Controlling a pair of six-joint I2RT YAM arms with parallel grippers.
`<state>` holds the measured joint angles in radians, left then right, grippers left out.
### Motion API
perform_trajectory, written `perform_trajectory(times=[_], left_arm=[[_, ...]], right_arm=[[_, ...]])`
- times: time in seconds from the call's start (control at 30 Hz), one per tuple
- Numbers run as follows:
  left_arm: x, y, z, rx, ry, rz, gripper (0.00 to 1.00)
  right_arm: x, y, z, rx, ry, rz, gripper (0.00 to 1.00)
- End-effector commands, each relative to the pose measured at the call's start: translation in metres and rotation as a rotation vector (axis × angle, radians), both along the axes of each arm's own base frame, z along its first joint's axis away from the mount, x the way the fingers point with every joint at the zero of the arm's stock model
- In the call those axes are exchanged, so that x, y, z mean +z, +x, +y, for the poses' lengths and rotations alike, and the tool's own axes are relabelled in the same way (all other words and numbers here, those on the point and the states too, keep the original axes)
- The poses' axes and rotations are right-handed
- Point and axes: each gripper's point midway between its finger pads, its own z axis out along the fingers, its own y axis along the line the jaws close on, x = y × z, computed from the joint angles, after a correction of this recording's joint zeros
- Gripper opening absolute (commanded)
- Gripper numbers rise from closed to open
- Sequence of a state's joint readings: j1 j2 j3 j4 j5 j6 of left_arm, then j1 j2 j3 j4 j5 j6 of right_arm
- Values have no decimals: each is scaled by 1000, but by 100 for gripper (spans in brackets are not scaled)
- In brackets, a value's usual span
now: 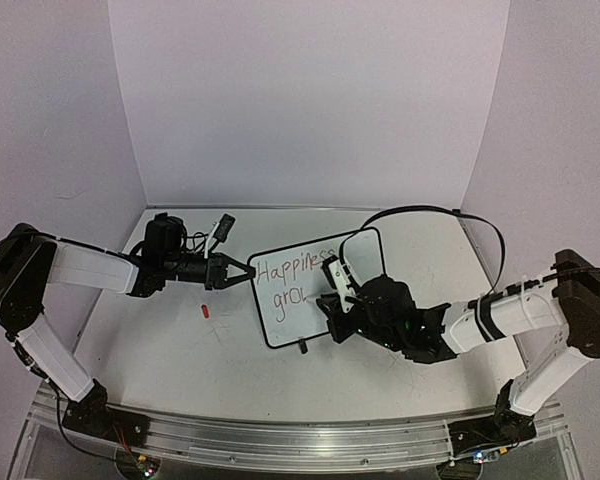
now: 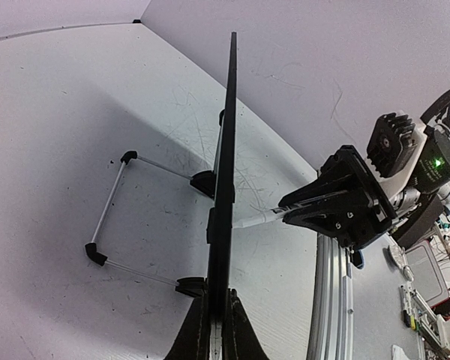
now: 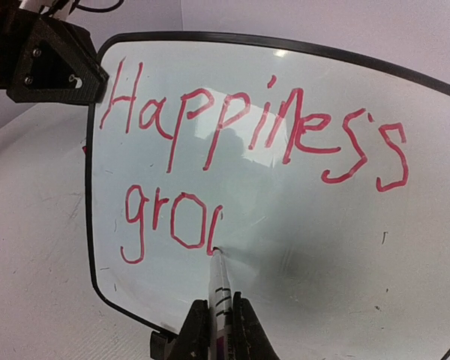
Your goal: Write a sentence on the whiteboard
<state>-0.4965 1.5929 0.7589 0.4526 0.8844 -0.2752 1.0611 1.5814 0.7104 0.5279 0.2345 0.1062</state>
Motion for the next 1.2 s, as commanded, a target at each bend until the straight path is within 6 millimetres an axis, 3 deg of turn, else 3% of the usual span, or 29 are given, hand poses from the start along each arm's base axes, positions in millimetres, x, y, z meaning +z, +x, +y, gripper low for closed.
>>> perform_trajectory(times=[0.0, 0.37, 0.8, 1.17], left_arm=[[1, -2, -3, -22, 10, -15, 0], [2, -3, -3, -21, 9, -19, 0], [3, -2, -3, -19, 9, -18, 0], [2, -2, -3, -20, 9, -14, 0]], right_arm=[[29, 20, -1, -83, 65, -57, 0], [35, 27, -2, -99, 75, -65, 0], [10, 12, -10, -76, 32, -6, 0], [2, 6, -15, -81, 26, 18, 0]])
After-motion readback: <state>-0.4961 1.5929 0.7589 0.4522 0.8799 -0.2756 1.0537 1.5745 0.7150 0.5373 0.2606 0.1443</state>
